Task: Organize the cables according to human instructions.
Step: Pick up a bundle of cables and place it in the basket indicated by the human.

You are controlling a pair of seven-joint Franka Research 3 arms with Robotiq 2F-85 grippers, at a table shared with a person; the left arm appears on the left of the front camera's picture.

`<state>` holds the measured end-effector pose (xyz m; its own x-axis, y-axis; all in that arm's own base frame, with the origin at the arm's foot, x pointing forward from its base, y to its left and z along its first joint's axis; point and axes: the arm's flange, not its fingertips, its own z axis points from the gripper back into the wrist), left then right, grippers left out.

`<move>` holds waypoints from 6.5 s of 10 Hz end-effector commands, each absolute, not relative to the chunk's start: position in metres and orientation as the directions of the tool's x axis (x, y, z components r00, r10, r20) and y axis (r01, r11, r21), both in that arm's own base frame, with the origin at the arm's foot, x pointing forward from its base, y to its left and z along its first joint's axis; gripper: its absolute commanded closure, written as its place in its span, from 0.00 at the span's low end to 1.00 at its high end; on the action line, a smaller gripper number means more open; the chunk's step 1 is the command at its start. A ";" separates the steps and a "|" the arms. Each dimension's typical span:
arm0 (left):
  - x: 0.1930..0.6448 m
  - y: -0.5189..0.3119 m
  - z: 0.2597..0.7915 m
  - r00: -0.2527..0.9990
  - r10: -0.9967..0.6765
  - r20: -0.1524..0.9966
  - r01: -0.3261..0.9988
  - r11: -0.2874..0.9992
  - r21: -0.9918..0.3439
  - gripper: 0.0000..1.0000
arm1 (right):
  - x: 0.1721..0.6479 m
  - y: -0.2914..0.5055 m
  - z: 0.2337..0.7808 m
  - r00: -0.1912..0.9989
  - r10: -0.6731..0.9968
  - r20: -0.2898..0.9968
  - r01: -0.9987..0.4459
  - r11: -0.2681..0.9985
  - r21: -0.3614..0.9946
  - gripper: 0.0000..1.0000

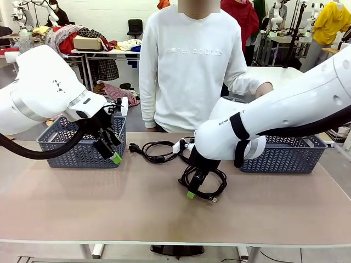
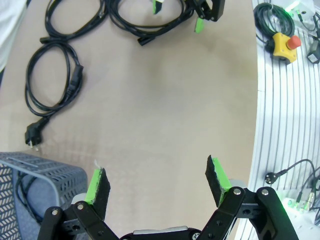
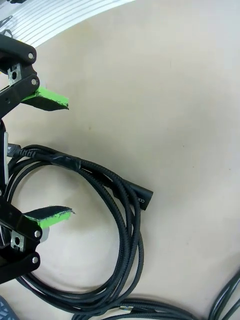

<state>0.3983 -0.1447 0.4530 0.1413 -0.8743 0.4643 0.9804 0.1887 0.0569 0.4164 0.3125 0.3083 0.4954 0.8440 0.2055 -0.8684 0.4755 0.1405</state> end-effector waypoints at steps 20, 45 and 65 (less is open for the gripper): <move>0.400 -0.144 0.454 0.145 -0.878 0.455 0.979 0.194 0.062 0.00 | 0.415 0.329 0.311 0.535 0.835 0.130 -0.844 0.523 0.115 0.96; 0.400 -0.144 0.454 0.145 -0.878 0.455 0.979 0.194 0.062 0.00 | 0.458 0.184 0.513 0.019 1.000 0.019 -0.995 0.020 -0.096 1.00; 0.400 -0.144 0.454 0.145 -0.878 0.455 0.979 0.194 0.062 0.00 | 0.569 0.061 0.449 0.143 0.990 -0.011 -0.978 0.140 -0.154 0.89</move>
<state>0.3997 -0.1450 0.4523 0.1425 -0.8746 0.4635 0.9803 0.1894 0.0560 0.5643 0.0628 0.4477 0.1706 0.9853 0.0006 -0.9766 0.1692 -0.1328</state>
